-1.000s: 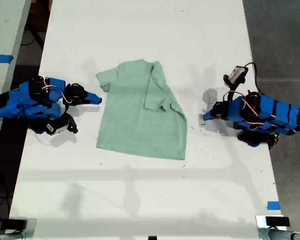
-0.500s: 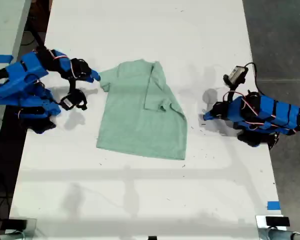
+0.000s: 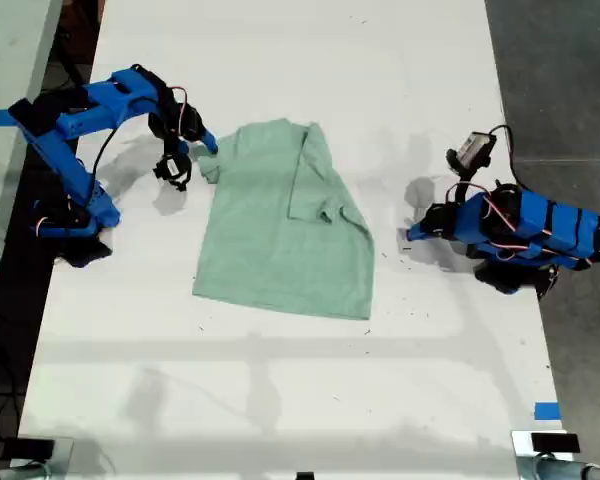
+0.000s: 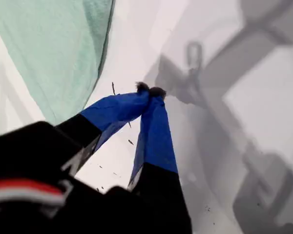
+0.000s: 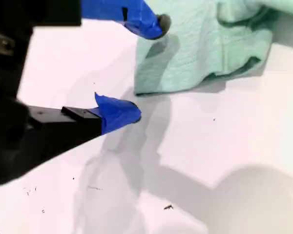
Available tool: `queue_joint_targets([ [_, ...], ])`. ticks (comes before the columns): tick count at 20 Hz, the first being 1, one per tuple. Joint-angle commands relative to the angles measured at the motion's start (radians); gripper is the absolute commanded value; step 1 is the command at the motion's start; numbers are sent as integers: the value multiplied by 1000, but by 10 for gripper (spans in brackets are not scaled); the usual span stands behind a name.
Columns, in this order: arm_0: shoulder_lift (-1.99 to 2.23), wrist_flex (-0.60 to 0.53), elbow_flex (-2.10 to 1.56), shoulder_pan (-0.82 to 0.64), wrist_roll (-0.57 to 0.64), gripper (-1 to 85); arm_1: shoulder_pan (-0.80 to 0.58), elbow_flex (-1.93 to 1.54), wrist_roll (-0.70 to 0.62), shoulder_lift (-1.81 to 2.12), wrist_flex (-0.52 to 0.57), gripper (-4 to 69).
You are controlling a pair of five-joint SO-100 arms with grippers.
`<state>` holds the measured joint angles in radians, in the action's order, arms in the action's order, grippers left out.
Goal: Fold t shirt
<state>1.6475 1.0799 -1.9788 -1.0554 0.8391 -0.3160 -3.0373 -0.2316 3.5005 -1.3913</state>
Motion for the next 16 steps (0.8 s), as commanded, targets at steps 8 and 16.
queue_joint_targets([
  [8, -130, 173, 253, -8, -55, 0, 18, -14, -12, 9, 5, -5],
  [16, -225, 491, 905, 364, -288, 0, 18, -14, -11, 9, 5, -5],
])
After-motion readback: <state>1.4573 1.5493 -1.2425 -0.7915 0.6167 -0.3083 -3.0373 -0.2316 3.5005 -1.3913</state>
